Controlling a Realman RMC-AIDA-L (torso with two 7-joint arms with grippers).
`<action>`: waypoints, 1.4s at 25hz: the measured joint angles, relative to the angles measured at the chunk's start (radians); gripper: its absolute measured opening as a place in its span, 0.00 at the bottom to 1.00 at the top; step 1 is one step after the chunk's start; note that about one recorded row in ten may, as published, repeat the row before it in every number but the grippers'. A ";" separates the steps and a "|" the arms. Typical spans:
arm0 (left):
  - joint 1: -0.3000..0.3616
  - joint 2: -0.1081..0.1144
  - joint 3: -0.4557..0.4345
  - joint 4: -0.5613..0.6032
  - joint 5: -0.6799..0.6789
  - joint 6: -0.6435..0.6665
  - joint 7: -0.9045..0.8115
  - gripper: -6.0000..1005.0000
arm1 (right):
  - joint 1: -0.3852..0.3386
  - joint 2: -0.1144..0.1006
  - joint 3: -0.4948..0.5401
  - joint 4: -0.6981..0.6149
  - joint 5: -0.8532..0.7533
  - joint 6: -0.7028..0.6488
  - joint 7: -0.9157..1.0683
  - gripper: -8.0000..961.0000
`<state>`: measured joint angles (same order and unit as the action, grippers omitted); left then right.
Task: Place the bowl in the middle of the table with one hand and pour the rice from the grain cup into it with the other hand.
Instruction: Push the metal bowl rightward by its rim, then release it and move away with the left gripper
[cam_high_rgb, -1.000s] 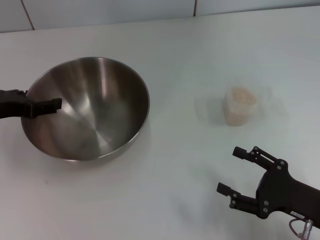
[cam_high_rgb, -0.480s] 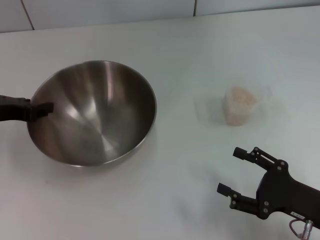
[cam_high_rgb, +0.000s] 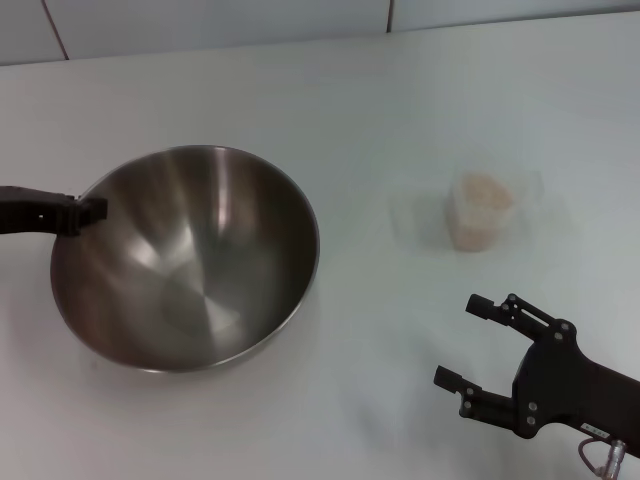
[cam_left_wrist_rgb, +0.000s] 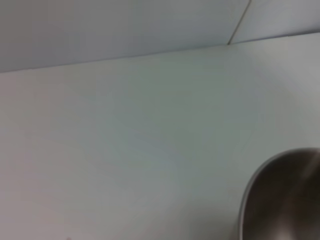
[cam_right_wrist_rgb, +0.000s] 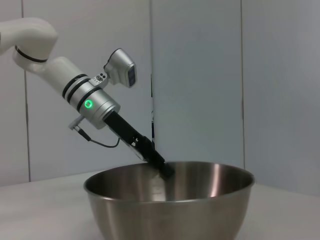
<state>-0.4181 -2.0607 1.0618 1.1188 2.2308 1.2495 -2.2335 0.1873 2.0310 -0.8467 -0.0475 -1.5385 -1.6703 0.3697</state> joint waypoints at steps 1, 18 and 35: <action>-0.012 0.000 -0.020 -0.015 0.000 0.008 0.000 0.09 | -0.001 0.000 0.000 0.000 0.000 0.000 0.000 0.87; -0.196 -0.008 -0.100 -0.105 -0.025 0.107 0.031 0.04 | 0.003 0.000 0.000 0.000 -0.006 -0.006 0.000 0.87; -0.333 -0.009 0.053 -0.292 -0.019 -0.151 0.042 0.04 | 0.005 0.000 0.000 -0.014 -0.011 -0.011 0.006 0.87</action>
<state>-0.7515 -2.0696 1.1144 0.8270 2.2114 1.0985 -2.1919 0.1924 2.0305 -0.8467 -0.0611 -1.5494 -1.6813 0.3753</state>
